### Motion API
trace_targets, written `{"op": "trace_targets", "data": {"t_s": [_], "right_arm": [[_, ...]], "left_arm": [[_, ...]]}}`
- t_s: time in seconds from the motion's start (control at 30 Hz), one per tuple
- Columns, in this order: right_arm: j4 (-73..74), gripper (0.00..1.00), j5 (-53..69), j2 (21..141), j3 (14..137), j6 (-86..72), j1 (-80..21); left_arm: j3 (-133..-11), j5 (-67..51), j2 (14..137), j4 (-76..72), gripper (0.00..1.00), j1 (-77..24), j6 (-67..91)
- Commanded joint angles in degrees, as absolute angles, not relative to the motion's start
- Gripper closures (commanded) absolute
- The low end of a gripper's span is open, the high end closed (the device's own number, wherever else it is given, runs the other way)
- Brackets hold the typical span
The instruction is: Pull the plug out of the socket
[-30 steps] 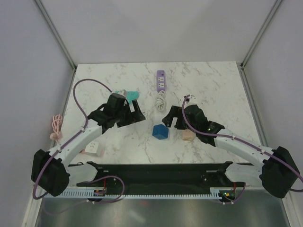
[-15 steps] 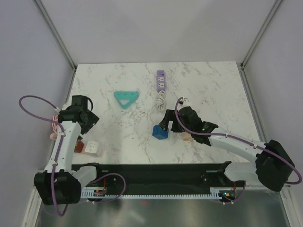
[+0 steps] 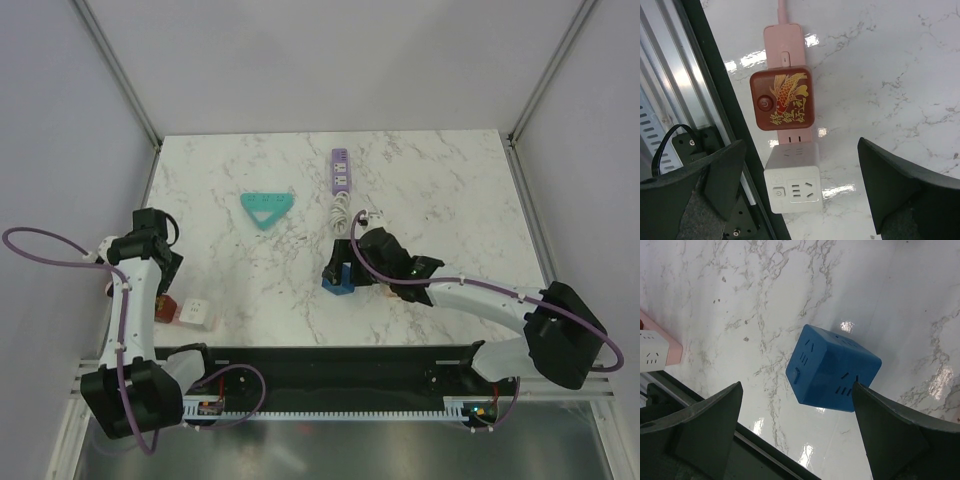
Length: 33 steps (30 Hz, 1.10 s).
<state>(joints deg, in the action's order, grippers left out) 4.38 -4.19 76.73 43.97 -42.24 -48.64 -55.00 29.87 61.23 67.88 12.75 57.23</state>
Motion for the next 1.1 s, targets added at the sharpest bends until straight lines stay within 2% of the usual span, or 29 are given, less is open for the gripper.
{"op": "trace_targets", "data": {"t_s": [0.0, 0.43, 0.67, 0.87, 0.97, 1.0, 1.07], "right_arm": [[6.1, 0.02, -3.0, 78.1, 46.4, -41.6, -49.0], [6.4, 0.02, -3.2, 79.6, 48.4, -41.7, -50.8], [6.2, 0.02, -2.8, 80.9, 49.2, -41.7, -52.2], [5.5, 0.02, -2.9, 80.9, 49.0, -42.2, -53.1], [5.3, 0.02, -2.8, 80.9, 48.8, -42.2, -53.3], [5.3, 0.02, -2.8, 80.9, 48.9, -42.1, -53.3], [5.3, 0.03, -2.6, 80.9, 48.9, -42.2, -53.6]], "left_arm": [[-55.1, 34.5, 61.7, 69.2, 0.0, 13.5, 64.4], [-51.8, 32.0, 69.2, 64.2, 0.0, 20.1, 63.2], [-50.7, 26.9, 77.8, 63.2, 0.01, 22.2, 64.2], [-50.5, 27.1, 79.5, 62.9, 0.11, 22.3, 65.7], [-50.5, 26.9, 80.7, 62.6, 0.26, 22.3, 66.1], [-50.5, 26.6, 81.6, 62.5, 0.34, 22.3, 66.1], [-50.3, 26.6, 82.4, 62.3, 0.39, 22.4, 66.4]]}}
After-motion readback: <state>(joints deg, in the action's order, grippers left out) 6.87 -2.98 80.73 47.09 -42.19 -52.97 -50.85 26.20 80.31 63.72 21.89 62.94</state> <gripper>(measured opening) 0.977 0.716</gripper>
